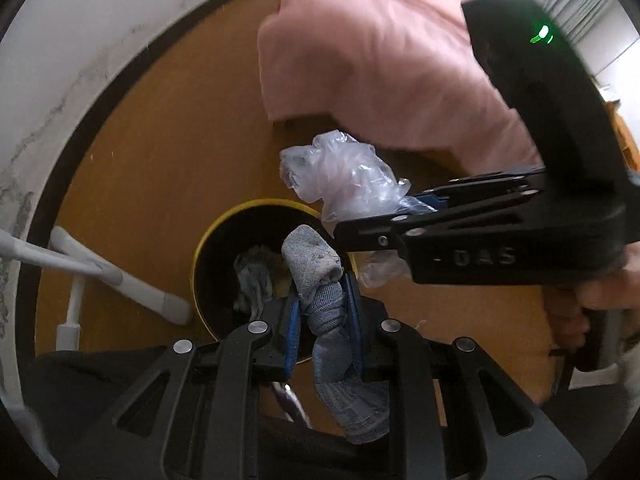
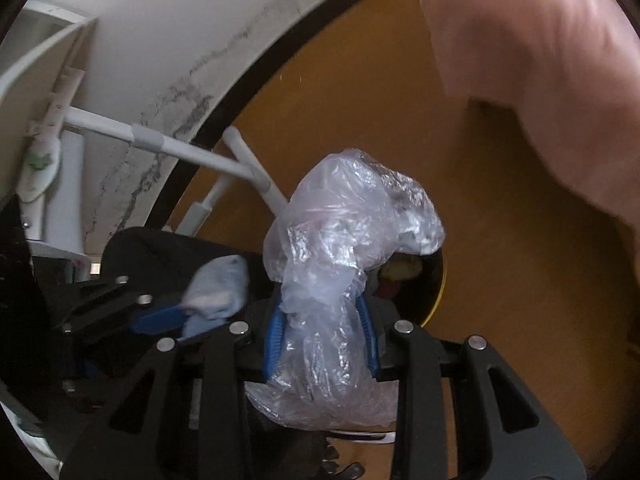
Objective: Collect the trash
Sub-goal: 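Carry both items over the wastebasket and open both grippers to drop them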
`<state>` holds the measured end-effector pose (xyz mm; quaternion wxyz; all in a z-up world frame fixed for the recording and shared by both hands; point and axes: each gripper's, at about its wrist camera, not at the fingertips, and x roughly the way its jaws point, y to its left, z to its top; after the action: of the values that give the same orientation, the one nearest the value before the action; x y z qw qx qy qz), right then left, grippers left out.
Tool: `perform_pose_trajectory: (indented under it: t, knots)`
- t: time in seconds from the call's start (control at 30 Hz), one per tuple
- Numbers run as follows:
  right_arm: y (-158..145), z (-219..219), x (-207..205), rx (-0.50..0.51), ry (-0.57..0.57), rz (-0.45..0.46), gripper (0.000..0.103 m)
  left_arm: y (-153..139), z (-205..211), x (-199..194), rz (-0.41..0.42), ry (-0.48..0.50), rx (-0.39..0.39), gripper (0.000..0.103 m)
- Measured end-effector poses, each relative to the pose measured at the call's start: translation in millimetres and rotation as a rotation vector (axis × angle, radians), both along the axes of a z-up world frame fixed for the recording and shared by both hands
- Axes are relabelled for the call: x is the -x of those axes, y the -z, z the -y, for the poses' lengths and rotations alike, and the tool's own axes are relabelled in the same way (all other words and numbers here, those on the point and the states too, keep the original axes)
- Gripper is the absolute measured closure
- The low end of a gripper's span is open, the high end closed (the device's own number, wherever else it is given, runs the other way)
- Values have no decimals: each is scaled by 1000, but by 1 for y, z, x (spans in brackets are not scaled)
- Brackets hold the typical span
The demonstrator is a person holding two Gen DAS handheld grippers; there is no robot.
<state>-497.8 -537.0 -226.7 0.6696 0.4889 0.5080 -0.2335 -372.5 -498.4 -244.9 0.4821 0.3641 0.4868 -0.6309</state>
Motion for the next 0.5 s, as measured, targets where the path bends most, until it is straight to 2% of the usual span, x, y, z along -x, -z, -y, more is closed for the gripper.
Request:
perform_pose_trajectory:
  t: [0.17,0.2,0.23,0.3,0.5]
  knots:
    - [17,0,-2,-45,9,6,71,11,5,-1,-21,-17,-25,82]
    - [19,1,-2,-55,15,1,63,11,6,0,-17,-23,-23,80]
    - [22,3,-2,-69,30,-4,37,14,6,4,-11,-33,-25,73]
    - [24,10,7,-76,70,-11,6,15,7,7,-28,-58,-34,11]
    - [12,19,28,-37,144,5,6,2,-7,2,-20,-40,53,10]
